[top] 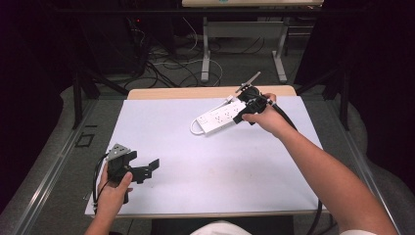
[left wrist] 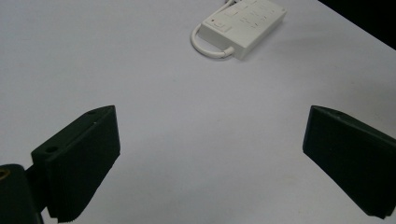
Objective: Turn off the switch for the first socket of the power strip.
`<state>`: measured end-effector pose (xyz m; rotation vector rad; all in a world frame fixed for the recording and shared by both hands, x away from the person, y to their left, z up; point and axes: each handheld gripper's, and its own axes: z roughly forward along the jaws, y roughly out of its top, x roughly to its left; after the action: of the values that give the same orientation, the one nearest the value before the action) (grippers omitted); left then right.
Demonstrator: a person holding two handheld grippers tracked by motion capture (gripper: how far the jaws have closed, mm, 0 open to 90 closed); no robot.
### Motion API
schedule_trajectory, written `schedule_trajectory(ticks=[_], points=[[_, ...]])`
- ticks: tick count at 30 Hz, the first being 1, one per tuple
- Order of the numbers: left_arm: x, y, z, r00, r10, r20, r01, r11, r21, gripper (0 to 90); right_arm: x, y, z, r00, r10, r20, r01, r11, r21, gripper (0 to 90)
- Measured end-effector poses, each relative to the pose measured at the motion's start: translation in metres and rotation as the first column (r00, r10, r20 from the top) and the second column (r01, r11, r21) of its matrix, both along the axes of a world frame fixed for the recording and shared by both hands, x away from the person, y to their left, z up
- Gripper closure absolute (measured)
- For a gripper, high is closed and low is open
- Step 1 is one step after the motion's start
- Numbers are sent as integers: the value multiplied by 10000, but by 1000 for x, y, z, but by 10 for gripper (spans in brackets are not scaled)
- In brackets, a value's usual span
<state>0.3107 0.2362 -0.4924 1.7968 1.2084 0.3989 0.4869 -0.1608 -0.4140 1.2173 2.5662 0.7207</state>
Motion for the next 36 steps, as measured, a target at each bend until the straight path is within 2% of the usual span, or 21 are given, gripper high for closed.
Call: schedule_trajectory(ticks=[4,8,9,12,15,16,19,20,23,25,26,30,32,36], points=[[0,0,0,10000,-10,-5,10,10000,2,38,5,1,-1,9999,-98,37,98,9998,-162,367],[0,0,0,10000,-13,-17,13,10000,1,38,10,3,-1,9998,-205,-41,205,9998,-64,396],[0,0,0,10000,-18,-22,18,10000,4,38,12,3,-2,9996,-259,79,260,9996,-60,399],[0,0,0,10000,-12,-29,11,10000,-16,38,16,4,-2,9994,-338,77,339,9994,-49,417],[0,1,-1,10000,-15,-37,15,10000,-13,38,21,5,-3,9989,-443,172,441,9989,146,440],[0,1,-1,10000,-12,-39,12,10000,-21,38,23,5,-3,9980,-615,107,612,9978,242,443],[1,1,-1,10000,-10,-27,10,10000,-33,38,26,4,-4,9977,-673,48,672,9973,311,444],[1,1,-1,10000,-8,-27,8,10000,-29,39,27,4,-5,9971,-725,210,718,9968,343,445],[1,1,-1,10000,-17,-46,17,10000,-21,39,32,5,-6,9944,-1054,63,1050,9933,491,451],[1,1,-1,10000,-20,-54,20,10000,-16,39,33,5,-7,9949,-1007,41,1003,9935,531,451],[1,0,-1,10000,-12,-30,12,10000,-27,40,36,4,-7,9955,-924,195,914,9947,469,451],[1,0,-1,10000,-22,-38,22,10000,-17,40,39,7,-7,9942,-1046,269,1032,9936,468,449],[1,0,-1,10000,-26,-40,26,10000,-14,40,40,10,-7,9911,-1295,299,1274,9898,637,449],[1,0,-1,10000,-50,-64,50,10000,-1,40,44,12,-9,9885,-1396,578,1338,9865,943,464]])
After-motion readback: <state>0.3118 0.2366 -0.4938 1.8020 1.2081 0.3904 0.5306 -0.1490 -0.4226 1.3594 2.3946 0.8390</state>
